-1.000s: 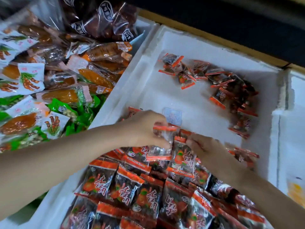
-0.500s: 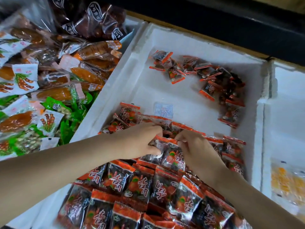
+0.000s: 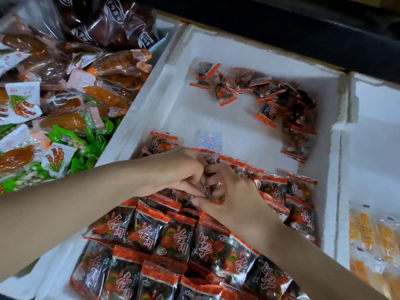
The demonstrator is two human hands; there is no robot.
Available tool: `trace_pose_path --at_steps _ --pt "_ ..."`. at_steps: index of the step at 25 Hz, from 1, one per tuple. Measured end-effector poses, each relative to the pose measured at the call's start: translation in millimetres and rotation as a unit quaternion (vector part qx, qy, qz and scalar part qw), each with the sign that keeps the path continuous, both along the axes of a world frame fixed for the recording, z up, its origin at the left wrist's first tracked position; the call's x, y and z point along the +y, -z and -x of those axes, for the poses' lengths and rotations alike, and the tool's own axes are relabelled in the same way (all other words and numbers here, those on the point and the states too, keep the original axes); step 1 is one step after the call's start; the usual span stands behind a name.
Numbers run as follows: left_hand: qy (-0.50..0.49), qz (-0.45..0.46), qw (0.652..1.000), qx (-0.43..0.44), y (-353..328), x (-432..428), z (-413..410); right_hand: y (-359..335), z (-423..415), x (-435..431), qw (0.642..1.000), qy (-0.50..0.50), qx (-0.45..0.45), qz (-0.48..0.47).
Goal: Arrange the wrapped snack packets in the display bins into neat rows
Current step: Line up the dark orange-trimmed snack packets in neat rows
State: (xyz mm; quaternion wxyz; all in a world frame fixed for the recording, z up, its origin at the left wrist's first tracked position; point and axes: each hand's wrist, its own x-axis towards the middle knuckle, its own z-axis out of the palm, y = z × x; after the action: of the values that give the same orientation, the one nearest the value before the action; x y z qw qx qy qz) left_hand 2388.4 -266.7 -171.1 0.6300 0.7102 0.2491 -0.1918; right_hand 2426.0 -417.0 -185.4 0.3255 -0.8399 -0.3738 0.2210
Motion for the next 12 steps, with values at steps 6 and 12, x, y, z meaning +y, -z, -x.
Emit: trace_pose_path --at_steps 6,12 --pt "0.174 -0.267 0.944 -0.09 9 14 3 7 -4 1 0.99 0.086 0.1 -0.051" --pt "0.158 -0.289 0.936 -0.125 12 7 -9 12 -16 -22 0.989 0.039 -0.121 0.074"
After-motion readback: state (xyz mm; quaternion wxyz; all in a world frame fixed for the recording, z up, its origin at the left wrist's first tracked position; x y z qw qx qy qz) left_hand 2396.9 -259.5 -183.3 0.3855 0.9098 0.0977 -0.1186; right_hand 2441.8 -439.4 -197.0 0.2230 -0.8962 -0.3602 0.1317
